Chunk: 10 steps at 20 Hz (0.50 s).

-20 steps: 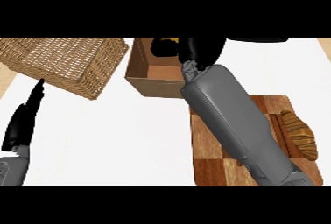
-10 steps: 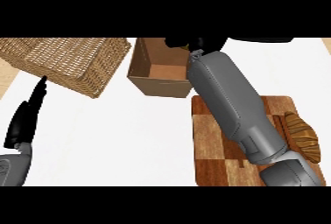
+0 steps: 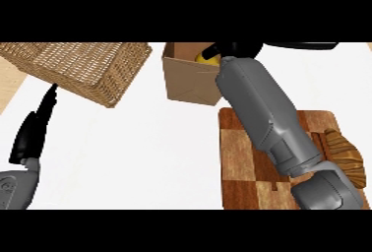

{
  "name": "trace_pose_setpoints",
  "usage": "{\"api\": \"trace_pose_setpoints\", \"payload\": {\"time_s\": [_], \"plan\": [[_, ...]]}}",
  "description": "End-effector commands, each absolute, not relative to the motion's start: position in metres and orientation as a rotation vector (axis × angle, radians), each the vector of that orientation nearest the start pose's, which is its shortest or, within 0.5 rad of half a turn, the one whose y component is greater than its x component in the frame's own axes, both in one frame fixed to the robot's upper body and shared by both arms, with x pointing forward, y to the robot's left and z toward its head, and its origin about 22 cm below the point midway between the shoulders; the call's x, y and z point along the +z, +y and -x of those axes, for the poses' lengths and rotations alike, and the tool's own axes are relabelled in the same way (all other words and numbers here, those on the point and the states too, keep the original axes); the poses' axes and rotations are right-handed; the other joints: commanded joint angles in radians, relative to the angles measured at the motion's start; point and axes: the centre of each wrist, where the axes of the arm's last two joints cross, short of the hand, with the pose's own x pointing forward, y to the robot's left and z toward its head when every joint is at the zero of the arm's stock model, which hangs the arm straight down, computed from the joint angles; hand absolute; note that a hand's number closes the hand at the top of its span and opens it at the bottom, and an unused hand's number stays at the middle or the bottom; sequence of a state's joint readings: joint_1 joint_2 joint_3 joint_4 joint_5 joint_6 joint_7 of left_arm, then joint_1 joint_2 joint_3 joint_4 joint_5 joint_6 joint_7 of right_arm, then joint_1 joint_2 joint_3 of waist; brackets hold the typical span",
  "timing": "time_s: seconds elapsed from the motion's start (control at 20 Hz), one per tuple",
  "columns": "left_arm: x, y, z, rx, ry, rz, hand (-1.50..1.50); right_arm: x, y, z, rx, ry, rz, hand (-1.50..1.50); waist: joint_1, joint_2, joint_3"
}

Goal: Pick the lemon from the cutting board and place it in the cardboard box

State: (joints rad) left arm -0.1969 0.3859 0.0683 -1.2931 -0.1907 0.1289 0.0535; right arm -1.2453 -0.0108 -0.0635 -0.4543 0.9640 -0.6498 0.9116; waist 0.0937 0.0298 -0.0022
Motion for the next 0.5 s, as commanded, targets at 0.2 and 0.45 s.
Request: {"api": "trace_pose_setpoints", "payload": {"time_s": [0.2,0.45], "plan": [[0.025,0.342,-0.290,-0.264,-1.418,-0.599,0.00,0.146,-0.062,-0.454,-0.024,-1.371,1.124,-1.50,-0.009,-0.002,0.002],[0.014,0.333,-0.286,-0.246,-1.408,-0.600,0.00,0.147,-0.065,-0.453,-0.231,-1.510,1.141,-1.50,-0.023,-0.006,0.002]]}}
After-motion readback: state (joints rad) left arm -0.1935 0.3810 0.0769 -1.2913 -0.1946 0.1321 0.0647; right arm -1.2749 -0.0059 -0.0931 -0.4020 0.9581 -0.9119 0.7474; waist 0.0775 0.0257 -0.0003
